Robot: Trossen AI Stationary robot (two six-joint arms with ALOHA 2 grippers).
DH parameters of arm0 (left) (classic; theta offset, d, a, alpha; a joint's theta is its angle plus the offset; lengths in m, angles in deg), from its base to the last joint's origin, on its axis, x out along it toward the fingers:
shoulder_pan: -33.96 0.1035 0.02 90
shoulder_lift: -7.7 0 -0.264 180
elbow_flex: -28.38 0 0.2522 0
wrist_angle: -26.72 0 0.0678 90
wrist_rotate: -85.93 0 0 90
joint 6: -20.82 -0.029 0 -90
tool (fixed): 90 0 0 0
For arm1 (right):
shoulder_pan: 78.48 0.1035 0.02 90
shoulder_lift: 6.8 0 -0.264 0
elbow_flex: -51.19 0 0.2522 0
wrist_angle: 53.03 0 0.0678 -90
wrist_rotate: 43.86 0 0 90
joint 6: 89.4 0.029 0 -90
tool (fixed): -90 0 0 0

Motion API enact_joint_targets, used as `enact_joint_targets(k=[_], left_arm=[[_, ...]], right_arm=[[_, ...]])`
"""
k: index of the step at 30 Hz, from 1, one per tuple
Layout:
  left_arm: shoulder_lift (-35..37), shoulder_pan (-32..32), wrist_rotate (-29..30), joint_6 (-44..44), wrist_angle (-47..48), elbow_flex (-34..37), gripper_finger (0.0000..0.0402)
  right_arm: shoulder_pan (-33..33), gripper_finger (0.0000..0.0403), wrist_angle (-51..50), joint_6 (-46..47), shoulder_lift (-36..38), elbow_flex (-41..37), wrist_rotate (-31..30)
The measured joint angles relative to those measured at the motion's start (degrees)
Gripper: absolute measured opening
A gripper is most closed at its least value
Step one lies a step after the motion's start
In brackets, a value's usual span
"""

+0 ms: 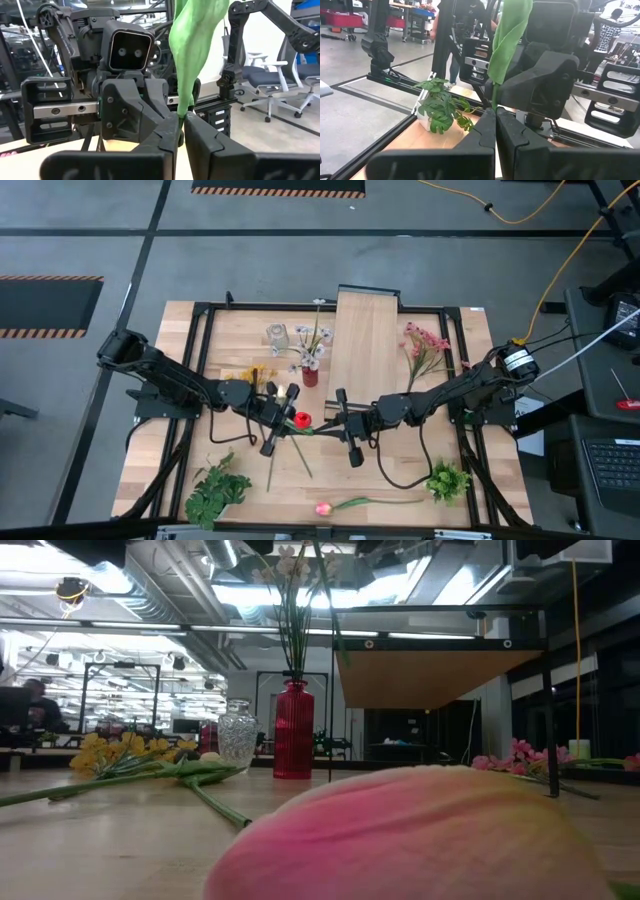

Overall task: Pick and place flowers into a vace then onto a shelf
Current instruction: Put the red tulip into the red vase

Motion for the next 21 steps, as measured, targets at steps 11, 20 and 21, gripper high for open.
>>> enact_joint_targets(k=[11,20,21], left_arm=[[0.0,-0.1,2.2,0.0,0.6,0.0,0.0026],[0.0,-0.1,1.6,-0.2,0.7,0.0,0.0007],[0.0,-0.1,1.5,-0.5,0.7,0.0,0.0006]], right_arm=[[-0.9,0.0,-0.1,0.1,0.0,0.0,0.2],[-0.9,0.0,-0.1,1.2,0.0,0.0,0.2],[-0.9,0.0001,-0.2,1.5,0.0,0.0,0.2]])
